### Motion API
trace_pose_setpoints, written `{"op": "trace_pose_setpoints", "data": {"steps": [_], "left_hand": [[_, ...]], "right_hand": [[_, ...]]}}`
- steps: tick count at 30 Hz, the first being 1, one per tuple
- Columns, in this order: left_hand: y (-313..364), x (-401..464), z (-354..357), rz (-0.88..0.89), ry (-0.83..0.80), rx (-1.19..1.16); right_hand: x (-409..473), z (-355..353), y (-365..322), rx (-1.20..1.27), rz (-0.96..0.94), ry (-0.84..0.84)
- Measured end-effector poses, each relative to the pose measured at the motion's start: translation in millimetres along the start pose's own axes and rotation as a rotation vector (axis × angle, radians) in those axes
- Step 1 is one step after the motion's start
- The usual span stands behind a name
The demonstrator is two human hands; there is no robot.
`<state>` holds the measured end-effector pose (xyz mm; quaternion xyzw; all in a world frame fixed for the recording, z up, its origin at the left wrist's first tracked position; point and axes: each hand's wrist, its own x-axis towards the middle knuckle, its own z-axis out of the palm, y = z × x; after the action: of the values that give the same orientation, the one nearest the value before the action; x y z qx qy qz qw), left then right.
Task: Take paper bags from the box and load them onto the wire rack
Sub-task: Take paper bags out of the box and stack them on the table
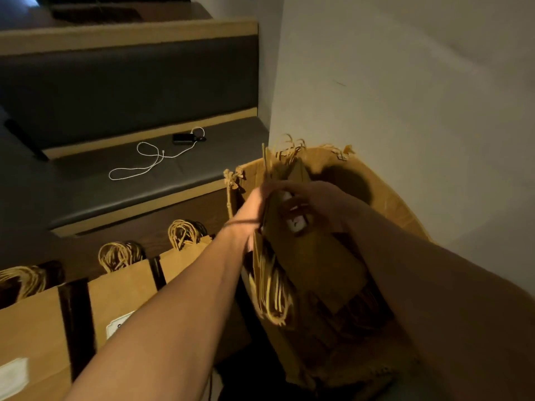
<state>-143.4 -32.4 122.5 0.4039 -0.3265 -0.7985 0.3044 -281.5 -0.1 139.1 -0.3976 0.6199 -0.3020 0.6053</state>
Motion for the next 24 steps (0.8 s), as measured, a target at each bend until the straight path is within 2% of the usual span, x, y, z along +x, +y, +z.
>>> {"op": "trace_pose_setpoints", "data": {"steps": [3, 5, 8, 10, 13, 15, 16, 17, 19, 20, 22, 24], "left_hand": [[4, -15, -20, 0.024, -0.027, -0.034], [6, -33, -37, -0.026, -0.032, -0.143], [14, -53, -77, 0.010, -0.020, -0.246], [19, -66, -102, 0.049, 0.005, -0.220], [20, -91, -142, 0.107, 0.102, -0.143], [16, -108, -170, 0.135, 0.183, -0.094], [15, -118, -186, 0.135, 0.224, -0.095], [13, -127, -200, 0.135, 0.247, -0.115], [12, -142, -230, 0.152, 0.267, -0.189], [11, -151, -246, 0.164, 0.291, -0.218], [10, -168, -273, 0.150, 0.345, -0.248], [7, -185, -293, 0.112, 0.365, -0.245]], "right_hand": [[-4, 34, -25, -0.597, -0.295, 0.213], [3, 60, -38, -0.768, -0.343, 0.271], [16, 98, -51, -0.811, -0.407, 0.311], [21, 125, -53, -0.753, -0.440, 0.332], [29, 167, -50, -0.775, -0.411, 0.235], [36, 190, -44, -0.826, -0.525, 0.205], [41, 201, -41, -0.810, -0.605, 0.256], [46, 210, -36, -0.815, -0.653, 0.375], [53, 226, -34, -0.872, -0.587, 0.659], [54, 234, -36, -0.867, -0.451, 0.678], [51, 247, -42, -0.672, -0.145, 0.410], [50, 254, -40, -0.465, -0.033, 0.146]]}}
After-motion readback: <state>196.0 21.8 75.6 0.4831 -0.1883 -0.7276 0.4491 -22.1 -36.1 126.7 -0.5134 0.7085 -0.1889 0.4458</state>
